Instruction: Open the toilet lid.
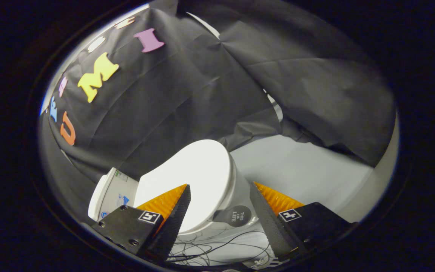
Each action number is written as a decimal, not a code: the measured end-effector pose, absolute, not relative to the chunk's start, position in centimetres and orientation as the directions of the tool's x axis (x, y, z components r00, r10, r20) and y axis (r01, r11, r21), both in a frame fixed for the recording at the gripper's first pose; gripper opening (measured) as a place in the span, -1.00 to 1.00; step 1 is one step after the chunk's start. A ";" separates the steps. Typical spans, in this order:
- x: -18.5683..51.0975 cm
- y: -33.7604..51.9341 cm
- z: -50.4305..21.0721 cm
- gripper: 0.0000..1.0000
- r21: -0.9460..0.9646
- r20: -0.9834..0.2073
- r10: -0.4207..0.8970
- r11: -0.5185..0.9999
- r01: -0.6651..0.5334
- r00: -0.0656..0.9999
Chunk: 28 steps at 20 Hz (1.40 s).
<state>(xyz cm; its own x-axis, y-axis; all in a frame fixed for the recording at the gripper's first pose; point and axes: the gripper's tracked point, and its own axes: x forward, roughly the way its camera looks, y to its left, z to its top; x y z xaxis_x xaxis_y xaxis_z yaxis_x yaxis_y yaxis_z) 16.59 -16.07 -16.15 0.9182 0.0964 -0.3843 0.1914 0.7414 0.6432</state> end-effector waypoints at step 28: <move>16.7 -13.4 -21.4 -0.66 0.866 -0.369 0.337 0.462 0.190 0.866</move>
